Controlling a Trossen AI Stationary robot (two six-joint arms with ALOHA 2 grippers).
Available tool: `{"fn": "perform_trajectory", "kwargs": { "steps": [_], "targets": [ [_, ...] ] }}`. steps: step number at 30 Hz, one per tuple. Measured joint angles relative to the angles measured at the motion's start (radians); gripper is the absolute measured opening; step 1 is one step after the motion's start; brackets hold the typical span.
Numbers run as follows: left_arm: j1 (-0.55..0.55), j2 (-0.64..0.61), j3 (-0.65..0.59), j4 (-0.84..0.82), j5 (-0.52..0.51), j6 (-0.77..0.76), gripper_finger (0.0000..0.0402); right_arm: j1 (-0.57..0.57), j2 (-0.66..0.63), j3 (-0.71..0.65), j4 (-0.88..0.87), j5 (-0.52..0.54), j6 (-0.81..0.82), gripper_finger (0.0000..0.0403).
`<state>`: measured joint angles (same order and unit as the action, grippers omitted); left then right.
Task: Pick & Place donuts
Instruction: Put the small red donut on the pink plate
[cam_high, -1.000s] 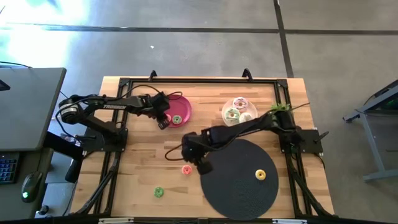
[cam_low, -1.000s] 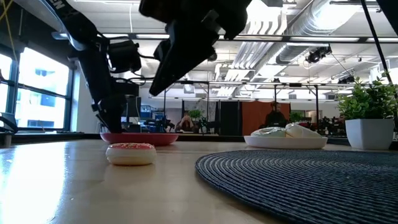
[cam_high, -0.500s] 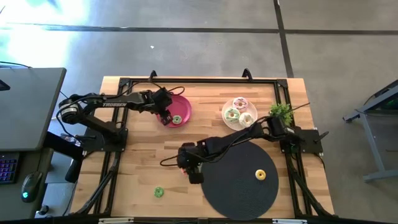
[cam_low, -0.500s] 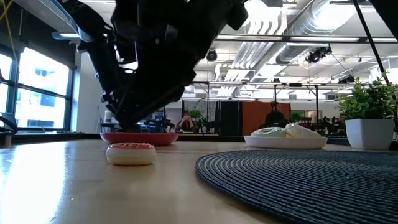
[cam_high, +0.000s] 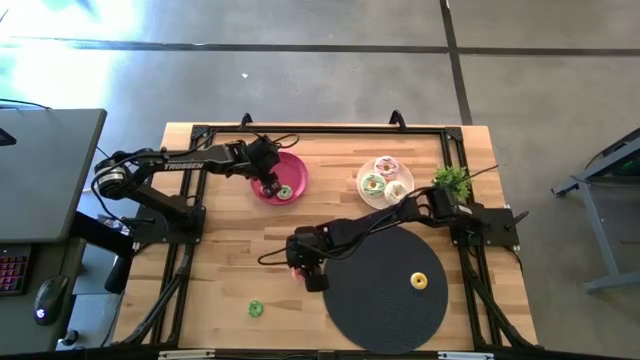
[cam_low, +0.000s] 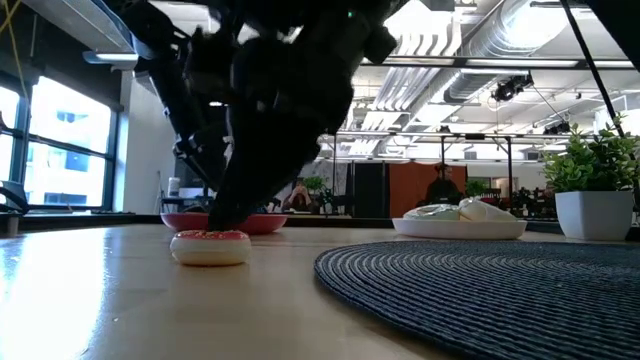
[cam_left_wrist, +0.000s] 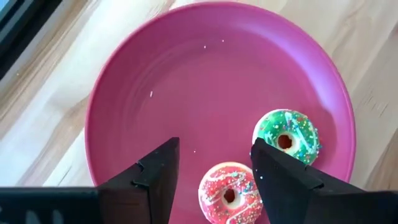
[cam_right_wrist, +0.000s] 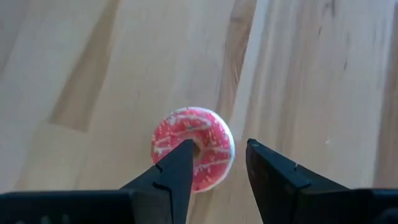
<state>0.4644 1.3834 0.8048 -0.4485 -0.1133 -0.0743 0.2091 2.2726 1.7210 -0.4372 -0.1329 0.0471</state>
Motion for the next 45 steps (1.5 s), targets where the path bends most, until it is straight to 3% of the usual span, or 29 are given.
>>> {"fn": "perform_trajectory", "kwargs": {
  "steps": [9,16,19,23,28,36,39,45],
  "targets": [
    [0.0,0.0,0.001,0.002,0.001,-0.008,0.0191,-0.01,0.04,-0.001,0.068,-0.034,0.013,0.0126],
    [0.0,-0.018,0.001,0.005,-0.018,-0.004,0.0191,-0.06,-0.002,-0.002,0.021,-0.052,-0.006,0.0026],
    [0.0,-0.044,0.001,0.008,-0.04,-0.008,0.0191,-0.099,-0.044,-0.003,-0.038,-0.048,-0.042,0.0011],
    [0.0,-0.095,0.002,0.017,-0.116,-0.008,0.0191,-0.171,-0.123,-0.003,-0.073,0.049,-0.093,0.0028],
    [0.0,-0.151,0.002,0.039,-0.167,0.006,0.0191,-0.309,-0.167,-0.002,-0.04,0.224,-0.14,0.0008],
    [0.0,-0.167,0.002,0.056,-0.168,0.044,0.0191,-0.516,-0.099,-0.002,0.059,0.036,-0.069,0.0025],
    [0.0,-0.167,0.002,0.057,-0.168,0.044,0.0191,-0.539,-0.075,-0.003,0.092,-0.031,-0.072,0.0018],
    [0.0,-0.167,0.001,0.057,-0.178,0.047,0.0191,-0.535,-0.019,-0.003,0.155,-0.038,-0.114,0.0008]
  ]
}}
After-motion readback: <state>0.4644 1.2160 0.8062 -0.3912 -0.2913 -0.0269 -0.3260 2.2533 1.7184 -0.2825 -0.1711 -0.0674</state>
